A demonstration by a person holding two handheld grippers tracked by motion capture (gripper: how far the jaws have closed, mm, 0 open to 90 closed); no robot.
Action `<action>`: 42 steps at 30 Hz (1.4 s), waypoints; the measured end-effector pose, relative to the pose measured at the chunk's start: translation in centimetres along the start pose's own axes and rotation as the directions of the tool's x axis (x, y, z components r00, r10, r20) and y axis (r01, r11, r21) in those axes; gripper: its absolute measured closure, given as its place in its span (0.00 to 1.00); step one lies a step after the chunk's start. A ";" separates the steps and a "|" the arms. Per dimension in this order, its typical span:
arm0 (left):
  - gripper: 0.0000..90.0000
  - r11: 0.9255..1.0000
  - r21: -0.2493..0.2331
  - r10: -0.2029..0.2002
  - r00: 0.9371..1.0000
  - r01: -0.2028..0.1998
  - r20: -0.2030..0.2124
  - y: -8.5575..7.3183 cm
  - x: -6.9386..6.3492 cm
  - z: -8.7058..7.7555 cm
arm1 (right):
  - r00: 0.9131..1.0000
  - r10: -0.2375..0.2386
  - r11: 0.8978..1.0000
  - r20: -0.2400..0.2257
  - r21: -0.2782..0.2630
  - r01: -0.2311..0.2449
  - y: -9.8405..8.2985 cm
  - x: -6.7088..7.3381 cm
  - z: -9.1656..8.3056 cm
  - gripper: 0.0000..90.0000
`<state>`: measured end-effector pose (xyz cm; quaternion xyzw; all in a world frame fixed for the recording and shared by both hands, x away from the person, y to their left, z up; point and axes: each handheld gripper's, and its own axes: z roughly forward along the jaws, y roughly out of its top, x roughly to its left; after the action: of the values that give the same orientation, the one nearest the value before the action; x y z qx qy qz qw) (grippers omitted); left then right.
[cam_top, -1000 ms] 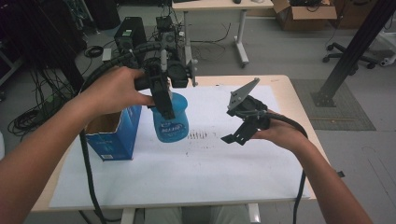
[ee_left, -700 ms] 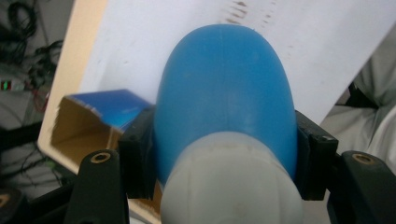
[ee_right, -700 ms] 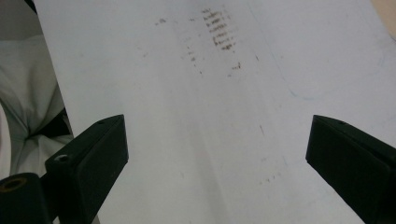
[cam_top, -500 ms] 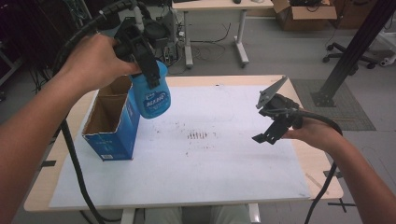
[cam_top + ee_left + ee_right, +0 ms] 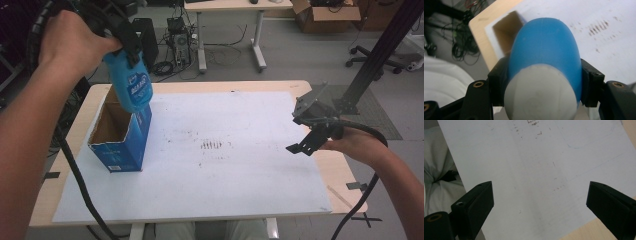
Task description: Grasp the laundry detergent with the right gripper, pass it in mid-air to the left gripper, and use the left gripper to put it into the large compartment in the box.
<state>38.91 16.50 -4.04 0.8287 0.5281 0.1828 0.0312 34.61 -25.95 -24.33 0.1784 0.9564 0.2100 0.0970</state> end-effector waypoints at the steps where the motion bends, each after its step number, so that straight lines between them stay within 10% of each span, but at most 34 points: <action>1: 0.43 1.000 0.000 -0.018 1.000 0.018 -0.010 -0.2 0.4 0.0 | 1.000 0.000 1.000 0.000 0.000 0.000 -0.1 0.0 0.0 0.08; 9: 0.43 0.982 0.035 -0.182 0.983 0.183 -0.032 -1.5 3.7 1.6 | 1.000 -0.015 1.000 0.004 0.012 0.014 -0.2 0.1 0.0 0.09; 19: 0.43 0.946 0.047 -0.319 0.946 0.322 -0.062 -2.7 5.6 3.9 | 1.000 -0.027 1.000 0.016 0.003 0.027 -0.3 -0.1 -0.3 0.11; 31: 0.43 0.935 0.077 -0.342 0.938 0.346 -0.057 -3.3 5.0 8.4 | 1.000 -0.018 1.000 0.013 0.002 0.018 -0.6 0.0 0.2 0.12; 42: 0.43 0.942 0.091 -0.317 0.946 0.322 -0.064 -4.2 4.0 13.0 | 1.000 -0.014 1.000 0.008 0.005 0.014 -0.7 0.1 0.5 0.13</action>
<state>41.16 23.75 -16.08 0.7278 0.6647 0.1686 0.0060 34.50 -26.30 -25.09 0.1728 0.9577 0.2063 0.1017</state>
